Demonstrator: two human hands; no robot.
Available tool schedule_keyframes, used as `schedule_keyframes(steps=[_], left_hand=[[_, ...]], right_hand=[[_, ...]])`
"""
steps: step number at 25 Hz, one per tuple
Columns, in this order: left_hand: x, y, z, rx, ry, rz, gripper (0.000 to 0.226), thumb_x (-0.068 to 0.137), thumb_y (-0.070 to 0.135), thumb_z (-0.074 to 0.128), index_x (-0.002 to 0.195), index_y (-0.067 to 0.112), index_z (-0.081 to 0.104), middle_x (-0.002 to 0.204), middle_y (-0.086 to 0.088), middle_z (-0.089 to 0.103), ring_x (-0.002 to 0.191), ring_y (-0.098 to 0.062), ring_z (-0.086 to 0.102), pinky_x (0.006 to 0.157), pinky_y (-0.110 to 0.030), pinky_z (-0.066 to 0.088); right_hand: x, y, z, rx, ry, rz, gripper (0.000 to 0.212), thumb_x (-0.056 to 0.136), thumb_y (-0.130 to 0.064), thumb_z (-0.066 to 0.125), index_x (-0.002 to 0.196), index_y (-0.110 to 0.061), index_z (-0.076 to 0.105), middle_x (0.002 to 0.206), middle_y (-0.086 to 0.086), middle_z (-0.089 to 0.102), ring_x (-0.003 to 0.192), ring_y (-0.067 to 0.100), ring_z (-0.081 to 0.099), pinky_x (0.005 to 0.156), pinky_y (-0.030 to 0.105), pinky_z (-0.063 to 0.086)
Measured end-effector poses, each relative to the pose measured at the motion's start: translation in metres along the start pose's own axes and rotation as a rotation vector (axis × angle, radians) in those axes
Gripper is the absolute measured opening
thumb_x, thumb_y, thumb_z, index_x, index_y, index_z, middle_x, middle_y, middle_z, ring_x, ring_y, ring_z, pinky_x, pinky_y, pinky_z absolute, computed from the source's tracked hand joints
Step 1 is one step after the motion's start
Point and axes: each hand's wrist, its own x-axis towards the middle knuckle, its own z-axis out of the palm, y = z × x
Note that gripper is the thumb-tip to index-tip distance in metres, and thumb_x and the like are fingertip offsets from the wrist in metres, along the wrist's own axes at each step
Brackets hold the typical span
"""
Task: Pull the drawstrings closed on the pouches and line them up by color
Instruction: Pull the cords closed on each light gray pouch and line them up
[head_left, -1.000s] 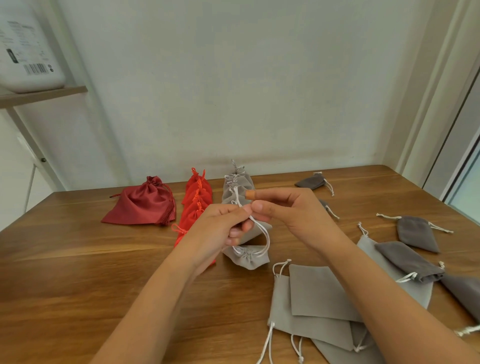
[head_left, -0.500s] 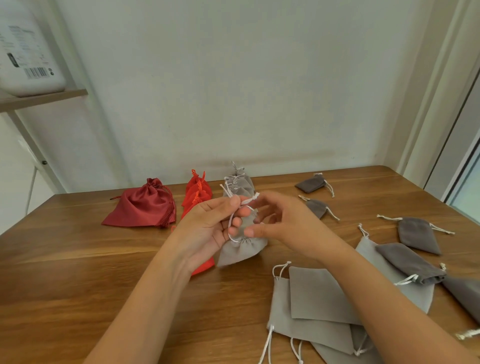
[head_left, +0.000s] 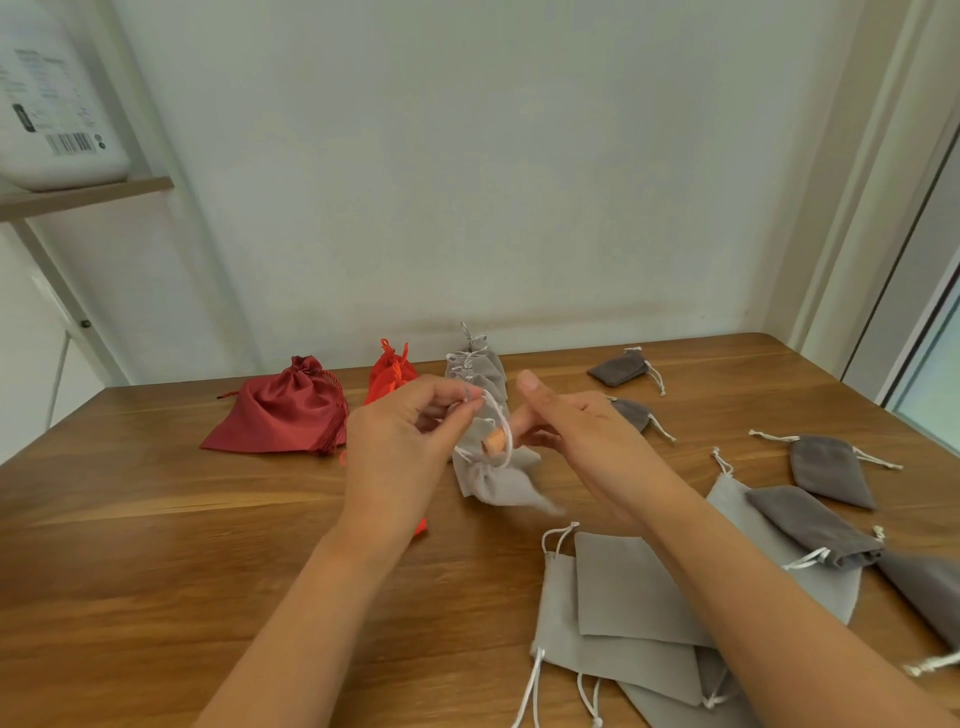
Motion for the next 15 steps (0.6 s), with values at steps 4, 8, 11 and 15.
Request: schedule_keyframes(steps=[4,8,11,15], left_hand=[[-0.003,0.001,0.002,0.032,0.007,0.131,0.020,0.077,0.002,0.074,0.088,0.018,0.074,0.076,0.014,0.072,0.074,-0.002,0.066,0.069,-0.010,0.048],[-0.004,0.000,0.005,0.019,-0.015,0.208,0.025,0.076,0.003,0.074,0.094,0.019,0.071,0.086,0.015,0.071,0.085,0.002,0.067,0.077,-0.011,0.051],[-0.003,-0.003,0.006,0.043,-0.030,0.283,0.022,0.075,0.008,0.072,0.095,0.017,0.072,0.089,0.013,0.070,0.090,0.004,0.066,0.079,-0.009,0.049],[-0.003,-0.003,0.010,-0.005,-0.143,0.154,0.015,0.077,0.003,0.073,0.088,0.013,0.075,0.101,0.007,0.072,0.098,0.001,0.065,0.088,-0.016,0.050]], right_hand=[[-0.001,0.003,0.004,0.046,0.061,0.067,0.043,0.082,-0.049,0.056,0.096,-0.014,0.076,0.098,0.006,0.074,0.103,0.029,0.063,0.101,0.041,0.044],[0.000,0.003,0.009,0.356,0.098,0.168,0.030,0.078,-0.033,0.065,0.094,-0.008,0.074,0.088,0.003,0.072,0.086,0.015,0.065,0.096,0.035,0.047],[0.001,0.003,0.013,0.570,0.129,0.279,0.020,0.080,-0.026,0.066,0.090,-0.010,0.073,0.082,0.004,0.070,0.076,0.012,0.065,0.078,0.026,0.053],[0.002,0.000,0.010,0.745,0.185,0.349,0.012,0.090,-0.014,0.058,0.089,-0.009,0.069,0.080,0.005,0.070,0.073,0.014,0.065,0.077,0.028,0.052]])
